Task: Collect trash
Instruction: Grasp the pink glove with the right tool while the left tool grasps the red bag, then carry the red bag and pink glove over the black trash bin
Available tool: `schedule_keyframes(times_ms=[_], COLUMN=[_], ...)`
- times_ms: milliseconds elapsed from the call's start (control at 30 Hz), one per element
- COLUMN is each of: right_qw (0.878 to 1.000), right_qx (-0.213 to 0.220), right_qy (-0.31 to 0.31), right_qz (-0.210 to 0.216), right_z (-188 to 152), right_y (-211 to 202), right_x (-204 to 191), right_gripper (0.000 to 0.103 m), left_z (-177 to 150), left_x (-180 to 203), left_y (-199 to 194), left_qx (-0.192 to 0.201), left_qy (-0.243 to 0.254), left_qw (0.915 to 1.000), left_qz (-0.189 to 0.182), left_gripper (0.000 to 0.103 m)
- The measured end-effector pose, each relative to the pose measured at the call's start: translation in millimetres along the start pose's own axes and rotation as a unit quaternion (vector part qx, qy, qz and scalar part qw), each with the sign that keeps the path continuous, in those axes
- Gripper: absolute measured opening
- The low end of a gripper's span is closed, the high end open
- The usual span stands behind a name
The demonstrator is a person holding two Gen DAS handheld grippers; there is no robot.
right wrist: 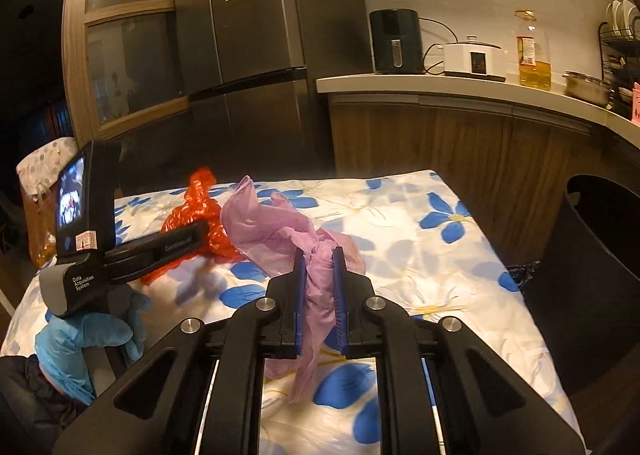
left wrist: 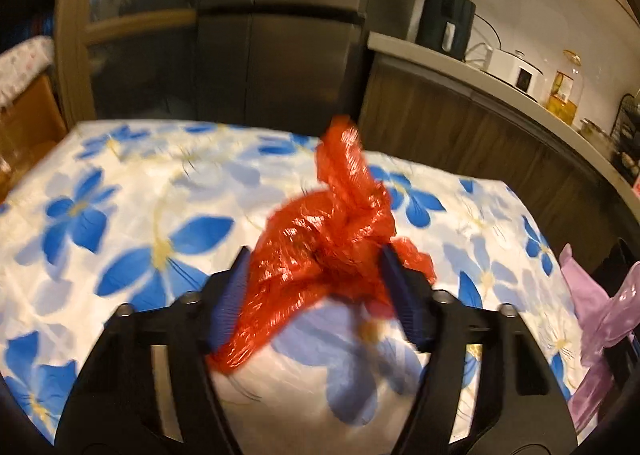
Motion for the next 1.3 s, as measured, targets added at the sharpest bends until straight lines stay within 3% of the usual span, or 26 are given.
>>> schedule_keyframes(times_ms=[100,133,233,400,833,1300], right_qw=[1.000,1.000,1.000,1.000,0.998,0.992], right_qx=[0.000,0.000,0.004,0.013,0.038,0.058], right_qy=[0.001,0.001,0.004,0.010,0.023,0.051], right_qz=[-0.003,-0.004,-0.008,-0.019,-0.042,-0.098], right_z=[-2,-2,-2,-1,-4,-12], right_y=[-4,-6,-14,-31,-82,-129], right_x=[6,8,14,27,50,113], right_gripper=[0.013,0.013,0.013,0.013,0.013,0.013], left_z=[-3,-6,-11,-15,-51,-76], left_x=[-3,-4,-7,-13,15,118], left_y=[4,4,-2,-34,-129,-163], left_qx=[-0.010,-0.012,-0.011,0.014,0.056,0.062], left_qy=[-0.005,-0.005,-0.010,-0.033,-0.003,0.052], left_qw=[0.9999,0.9999,0.9999,0.9993,0.9977,0.9910], left_qz=[-0.004,-0.001,0.002,-0.008,-0.037,-0.107], left_gripper=[0.031,0.017,0.001,0.001,0.001,0.001])
Point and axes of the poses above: each gripper's, at about its wrist camera, not at the fingertips, and y roughly the way its jaws point, x to its right, z to its top, the point moved 5 cm from there along y, roughly the way its jaws point, and after that the axes turned 14 degrees about -y, right-handed, at the moved point
